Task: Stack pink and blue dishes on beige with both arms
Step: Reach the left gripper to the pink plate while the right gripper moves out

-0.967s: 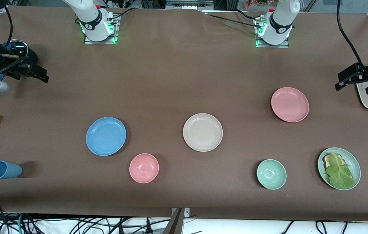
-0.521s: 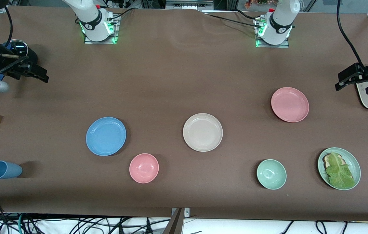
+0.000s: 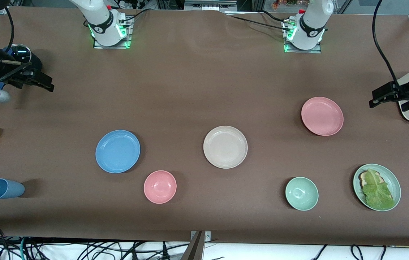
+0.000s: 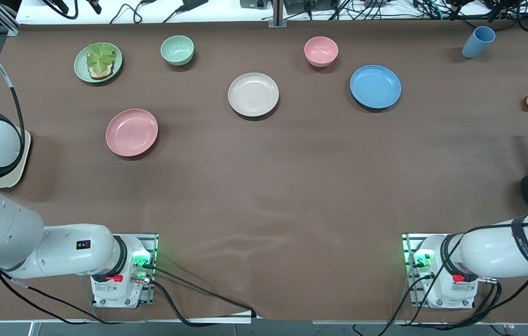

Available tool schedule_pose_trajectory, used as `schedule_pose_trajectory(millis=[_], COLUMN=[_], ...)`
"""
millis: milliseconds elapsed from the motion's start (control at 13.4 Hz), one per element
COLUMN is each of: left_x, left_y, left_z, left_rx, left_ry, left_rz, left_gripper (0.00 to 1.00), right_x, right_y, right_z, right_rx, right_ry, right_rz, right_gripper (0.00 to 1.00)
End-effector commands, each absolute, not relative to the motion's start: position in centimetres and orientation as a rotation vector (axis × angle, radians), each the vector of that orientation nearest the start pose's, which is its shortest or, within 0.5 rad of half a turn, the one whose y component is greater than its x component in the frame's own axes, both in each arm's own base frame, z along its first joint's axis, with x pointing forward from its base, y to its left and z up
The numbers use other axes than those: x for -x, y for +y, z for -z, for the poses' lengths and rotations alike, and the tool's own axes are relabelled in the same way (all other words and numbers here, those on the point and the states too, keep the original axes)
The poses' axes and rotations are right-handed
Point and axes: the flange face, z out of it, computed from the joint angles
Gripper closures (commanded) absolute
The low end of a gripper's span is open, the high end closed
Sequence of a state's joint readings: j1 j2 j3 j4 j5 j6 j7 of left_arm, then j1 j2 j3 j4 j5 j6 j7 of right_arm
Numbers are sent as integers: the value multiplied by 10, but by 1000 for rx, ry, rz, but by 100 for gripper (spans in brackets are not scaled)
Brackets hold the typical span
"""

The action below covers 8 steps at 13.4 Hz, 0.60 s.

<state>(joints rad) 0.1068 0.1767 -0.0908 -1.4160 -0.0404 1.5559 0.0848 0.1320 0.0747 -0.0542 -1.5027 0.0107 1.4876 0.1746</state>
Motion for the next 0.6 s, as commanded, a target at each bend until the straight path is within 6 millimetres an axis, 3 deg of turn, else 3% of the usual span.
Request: schedule_pose_trajectory(millis=[0, 298, 521], left_x=[-626, -657, -674], left_y=[15, 3, -9], left_z=[-574, -506, -431], left_rx=[3206, 3219, 3221], left_ry=[129, 159, 183], left_rz=[-46, -126, -285], left_gripper=[0, 0, 0], right_x=[-568, -569, -571], right_y=[46, 43, 43], right_z=[-612, -611, -610], right_rx=[3126, 3133, 3133], right_ry=[159, 160, 160], right_rz=[-125, -119, -117], right_gripper=[0, 0, 0])
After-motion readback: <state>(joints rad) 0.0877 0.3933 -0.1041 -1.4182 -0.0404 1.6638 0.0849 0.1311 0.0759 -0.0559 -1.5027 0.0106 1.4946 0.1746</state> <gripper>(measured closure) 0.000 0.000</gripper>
